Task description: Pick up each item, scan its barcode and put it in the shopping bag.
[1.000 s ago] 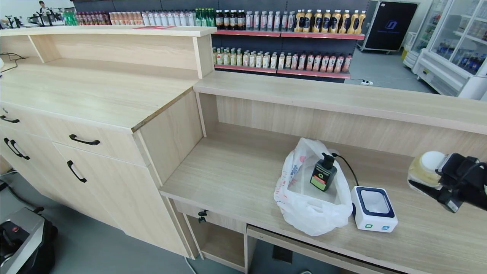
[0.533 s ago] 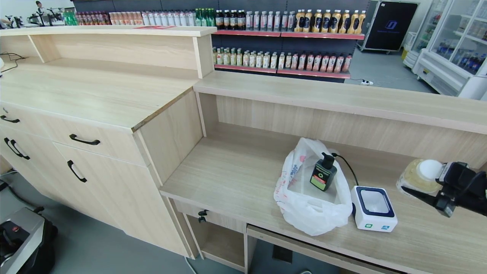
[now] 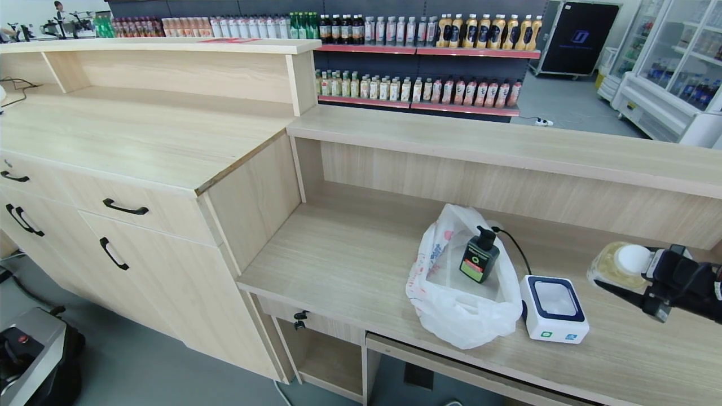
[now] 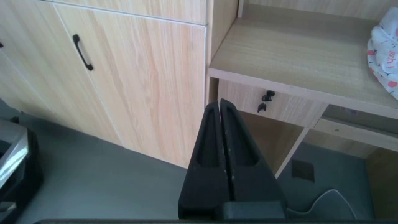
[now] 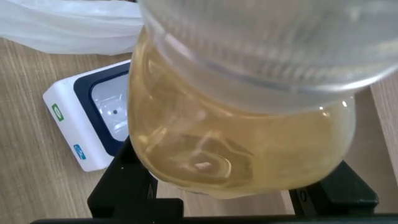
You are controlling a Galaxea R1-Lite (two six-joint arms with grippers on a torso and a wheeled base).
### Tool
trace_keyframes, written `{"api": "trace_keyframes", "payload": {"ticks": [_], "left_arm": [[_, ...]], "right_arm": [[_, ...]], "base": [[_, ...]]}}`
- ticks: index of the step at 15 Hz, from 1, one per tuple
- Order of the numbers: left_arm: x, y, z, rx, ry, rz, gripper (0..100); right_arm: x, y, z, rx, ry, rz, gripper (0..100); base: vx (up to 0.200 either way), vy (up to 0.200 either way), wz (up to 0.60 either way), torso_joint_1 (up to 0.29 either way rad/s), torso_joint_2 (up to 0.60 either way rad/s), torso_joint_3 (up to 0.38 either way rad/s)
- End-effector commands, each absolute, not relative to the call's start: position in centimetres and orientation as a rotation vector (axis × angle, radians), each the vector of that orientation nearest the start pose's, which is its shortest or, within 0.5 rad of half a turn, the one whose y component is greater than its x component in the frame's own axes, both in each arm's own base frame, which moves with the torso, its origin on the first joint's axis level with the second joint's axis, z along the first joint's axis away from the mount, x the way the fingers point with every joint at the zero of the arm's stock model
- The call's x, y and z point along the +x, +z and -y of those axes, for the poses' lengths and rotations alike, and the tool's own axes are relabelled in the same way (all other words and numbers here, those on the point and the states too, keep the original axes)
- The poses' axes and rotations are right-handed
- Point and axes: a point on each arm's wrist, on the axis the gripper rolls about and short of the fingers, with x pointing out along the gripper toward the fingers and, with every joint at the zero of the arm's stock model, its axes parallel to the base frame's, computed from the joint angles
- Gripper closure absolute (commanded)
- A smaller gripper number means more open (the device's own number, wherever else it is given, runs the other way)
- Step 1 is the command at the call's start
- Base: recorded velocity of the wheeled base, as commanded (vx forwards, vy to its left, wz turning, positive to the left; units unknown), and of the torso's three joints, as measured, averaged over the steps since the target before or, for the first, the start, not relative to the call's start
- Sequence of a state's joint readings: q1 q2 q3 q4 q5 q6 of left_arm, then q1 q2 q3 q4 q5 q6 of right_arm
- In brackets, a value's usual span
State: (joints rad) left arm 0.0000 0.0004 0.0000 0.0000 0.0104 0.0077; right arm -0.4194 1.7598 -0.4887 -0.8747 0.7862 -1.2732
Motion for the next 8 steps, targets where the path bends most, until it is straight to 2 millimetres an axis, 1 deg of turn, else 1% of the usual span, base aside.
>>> {"api": "trace_keyframes", "payload": {"ticks": [1, 8], "left_arm": [[-2.3, 7.5, 0.0, 0.008, 0.011, 0.000, 100], [-2.3, 7.5, 0.0, 0.008, 0.011, 0.000, 100]], "right_arm": [[25.9, 10.7, 9.1, -1.017, 0.534, -0.045, 100], [26.6, 9.6, 8.4, -1.023, 0.576, -0.039, 100]], "base": [[0.000, 0.000, 0.00, 0.000, 0.00, 0.000], [0.000, 0.000, 0.00, 0.000, 0.00, 0.000]]}}
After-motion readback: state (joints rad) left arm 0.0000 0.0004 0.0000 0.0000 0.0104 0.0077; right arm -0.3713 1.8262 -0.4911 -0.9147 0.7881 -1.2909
